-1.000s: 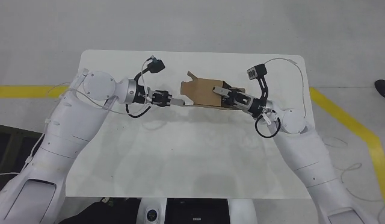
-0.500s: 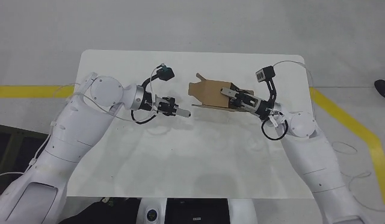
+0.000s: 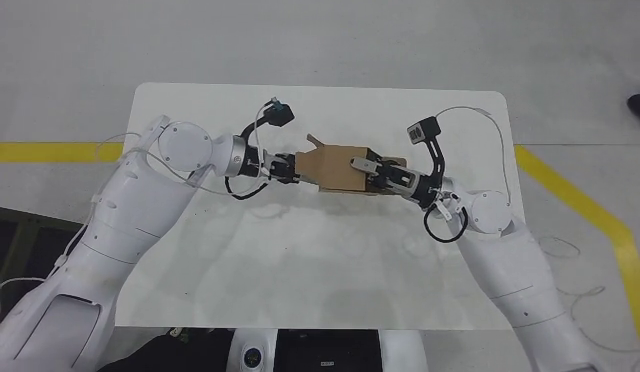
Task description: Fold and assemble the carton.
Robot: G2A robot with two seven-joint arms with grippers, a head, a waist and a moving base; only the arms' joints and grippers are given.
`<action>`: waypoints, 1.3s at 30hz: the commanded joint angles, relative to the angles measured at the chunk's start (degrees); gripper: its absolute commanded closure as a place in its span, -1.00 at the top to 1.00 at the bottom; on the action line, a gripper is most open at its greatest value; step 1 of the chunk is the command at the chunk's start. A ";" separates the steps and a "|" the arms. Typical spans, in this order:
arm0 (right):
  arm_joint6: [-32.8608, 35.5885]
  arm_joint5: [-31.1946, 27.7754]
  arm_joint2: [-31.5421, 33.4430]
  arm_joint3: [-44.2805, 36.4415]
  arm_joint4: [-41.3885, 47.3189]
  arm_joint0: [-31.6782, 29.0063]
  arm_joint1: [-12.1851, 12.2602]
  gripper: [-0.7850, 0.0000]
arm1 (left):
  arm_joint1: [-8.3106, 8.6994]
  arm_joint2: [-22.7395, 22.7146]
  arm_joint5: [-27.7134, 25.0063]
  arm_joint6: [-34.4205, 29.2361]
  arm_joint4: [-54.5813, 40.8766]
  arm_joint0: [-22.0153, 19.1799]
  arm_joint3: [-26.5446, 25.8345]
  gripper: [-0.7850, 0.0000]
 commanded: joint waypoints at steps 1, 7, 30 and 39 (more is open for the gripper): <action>0.02 -0.04 -0.04 0.06 0.07 0.03 -0.03 -1.00 | -0.07 0.11 -0.18 -0.25 -0.23 -0.22 0.17 1.00; 0.30 -0.09 -0.11 0.21 0.14 0.16 -0.10 -1.00 | -0.29 0.65 -0.71 -1.25 -1.00 -0.67 0.51 1.00; 7.70 3.83 6.97 -4.32 0.26 -5.36 2.02 -1.00 | 0.62 -2.39 0.09 1.22 3.41 -0.77 3.75 1.00; 8.09 5.14 5.57 -6.80 0.29 -7.62 2.12 -1.00 | 0.40 -2.34 1.19 2.95 1.96 -0.20 0.81 1.00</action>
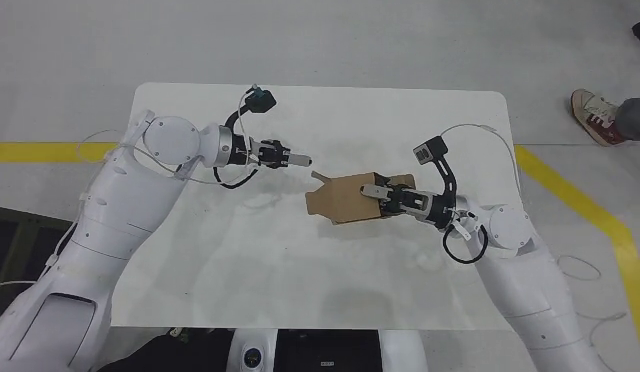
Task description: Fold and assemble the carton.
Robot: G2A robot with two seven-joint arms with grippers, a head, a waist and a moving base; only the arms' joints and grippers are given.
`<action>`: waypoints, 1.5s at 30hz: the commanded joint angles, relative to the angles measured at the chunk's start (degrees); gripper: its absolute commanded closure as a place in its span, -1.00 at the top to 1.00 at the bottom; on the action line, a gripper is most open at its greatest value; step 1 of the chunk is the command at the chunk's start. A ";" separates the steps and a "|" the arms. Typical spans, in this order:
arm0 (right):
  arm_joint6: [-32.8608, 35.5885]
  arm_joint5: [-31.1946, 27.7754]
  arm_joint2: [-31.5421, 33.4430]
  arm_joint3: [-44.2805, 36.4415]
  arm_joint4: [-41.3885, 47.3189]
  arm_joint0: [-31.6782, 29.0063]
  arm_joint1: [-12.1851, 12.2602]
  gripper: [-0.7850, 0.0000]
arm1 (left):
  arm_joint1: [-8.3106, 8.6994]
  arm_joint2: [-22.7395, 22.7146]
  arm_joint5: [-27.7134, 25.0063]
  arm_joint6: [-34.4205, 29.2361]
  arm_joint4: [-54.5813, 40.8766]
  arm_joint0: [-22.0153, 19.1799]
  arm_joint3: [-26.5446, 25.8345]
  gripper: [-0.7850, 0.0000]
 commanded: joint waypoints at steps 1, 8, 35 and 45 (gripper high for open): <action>-0.50 -0.22 -0.44 0.21 -0.15 0.05 -0.07 -1.00 | -0.18 0.46 -0.30 -0.32 -0.91 -0.05 -1.01 1.00; -2.38 -1.33 -1.36 1.99 -0.82 1.44 -0.32 -1.00 | -0.55 1.69 -1.44 -2.10 -2.76 -0.02 -2.38 1.00; -4.96 -3.91 -3.08 5.65 -1.44 4.45 -0.93 -1.00 | -1.03 2.57 -1.68 -2.92 -2.95 -1.01 -0.10 1.00; -5.17 -2.75 0.39 6.37 -6.82 3.16 0.15 -1.00 | -0.35 -0.49 -1.37 -3.03 -2.69 -2.20 -1.11 1.00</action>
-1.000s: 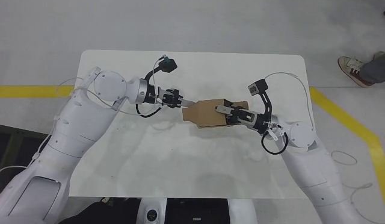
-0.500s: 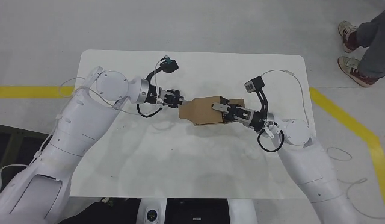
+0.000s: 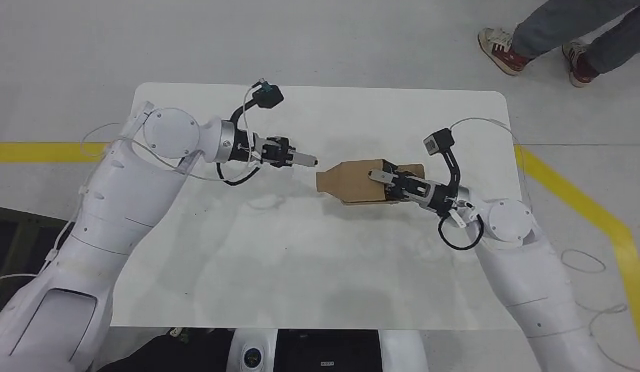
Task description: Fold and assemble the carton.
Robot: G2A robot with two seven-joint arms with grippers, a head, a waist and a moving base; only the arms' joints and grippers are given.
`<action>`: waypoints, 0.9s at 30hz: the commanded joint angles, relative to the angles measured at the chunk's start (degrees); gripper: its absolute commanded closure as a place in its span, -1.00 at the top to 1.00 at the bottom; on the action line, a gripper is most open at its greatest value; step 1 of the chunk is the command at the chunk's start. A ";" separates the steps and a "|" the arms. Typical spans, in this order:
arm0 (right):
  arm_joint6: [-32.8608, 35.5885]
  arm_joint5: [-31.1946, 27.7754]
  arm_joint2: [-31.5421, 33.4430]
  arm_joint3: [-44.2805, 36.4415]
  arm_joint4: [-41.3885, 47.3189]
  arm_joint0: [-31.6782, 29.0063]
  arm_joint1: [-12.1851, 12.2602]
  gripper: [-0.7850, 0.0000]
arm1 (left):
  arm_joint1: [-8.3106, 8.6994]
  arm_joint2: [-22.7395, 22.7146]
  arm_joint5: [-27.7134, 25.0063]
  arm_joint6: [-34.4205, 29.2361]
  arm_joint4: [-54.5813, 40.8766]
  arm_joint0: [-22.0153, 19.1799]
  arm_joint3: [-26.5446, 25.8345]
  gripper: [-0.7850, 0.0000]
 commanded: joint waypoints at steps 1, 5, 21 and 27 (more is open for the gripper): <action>0.03 0.22 0.03 -0.06 -0.46 0.00 0.06 -1.00 | 0.00 -0.19 -0.04 0.00 -0.37 -0.21 -0.97 1.00; -0.10 0.39 -0.49 0.10 -0.81 0.32 0.02 -1.00 | -0.13 0.69 -1.30 -0.90 0.29 -0.61 -3.70 1.00; -0.37 -0.39 -1.93 0.47 1.24 2.14 -0.31 -1.00 | -0.51 3.95 -3.05 0.67 9.12 -1.17 -1.06 1.00; -0.47 -0.59 -2.87 0.72 2.42 2.79 -0.56 -1.00 | -0.29 3.19 -2.23 0.48 8.96 -0.90 -0.23 1.00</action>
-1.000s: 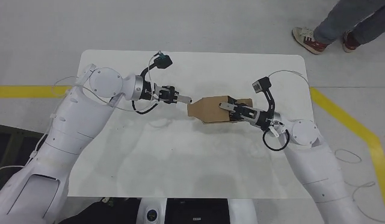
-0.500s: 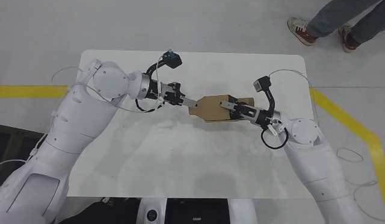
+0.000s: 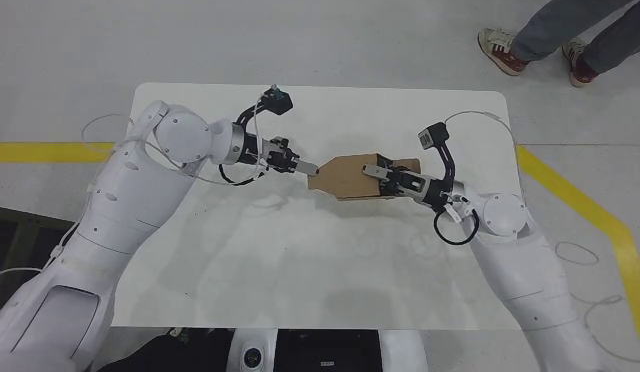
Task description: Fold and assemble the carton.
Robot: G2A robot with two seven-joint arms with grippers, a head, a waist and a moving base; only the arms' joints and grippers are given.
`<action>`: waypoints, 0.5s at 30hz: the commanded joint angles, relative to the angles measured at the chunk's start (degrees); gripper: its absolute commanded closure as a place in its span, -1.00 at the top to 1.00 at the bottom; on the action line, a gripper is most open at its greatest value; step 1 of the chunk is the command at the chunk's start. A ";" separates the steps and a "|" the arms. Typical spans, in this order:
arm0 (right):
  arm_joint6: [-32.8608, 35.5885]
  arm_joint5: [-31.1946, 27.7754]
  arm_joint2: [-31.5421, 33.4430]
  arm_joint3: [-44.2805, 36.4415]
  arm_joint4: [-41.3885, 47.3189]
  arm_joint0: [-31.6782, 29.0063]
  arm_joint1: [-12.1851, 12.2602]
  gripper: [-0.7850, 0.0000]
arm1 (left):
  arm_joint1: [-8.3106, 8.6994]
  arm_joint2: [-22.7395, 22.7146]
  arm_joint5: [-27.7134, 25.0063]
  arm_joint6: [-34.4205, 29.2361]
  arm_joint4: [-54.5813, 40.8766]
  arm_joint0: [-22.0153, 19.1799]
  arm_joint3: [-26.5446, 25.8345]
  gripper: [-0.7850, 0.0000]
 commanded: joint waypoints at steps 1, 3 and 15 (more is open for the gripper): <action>-0.10 -0.18 -0.30 0.14 0.26 0.17 -0.08 -1.00 | 0.04 -0.09 0.10 -0.12 -0.10 0.17 -0.02 1.00; -0.24 -0.40 -0.71 0.21 0.90 0.40 -0.21 -1.00 | 0.06 -0.17 0.15 -0.24 -0.69 0.43 -0.14 1.00; -1.15 -1.82 -3.06 1.11 3.87 1.91 -1.06 -1.00 | -0.23 -0.01 0.68 -0.07 -4.66 1.20 -1.01 1.00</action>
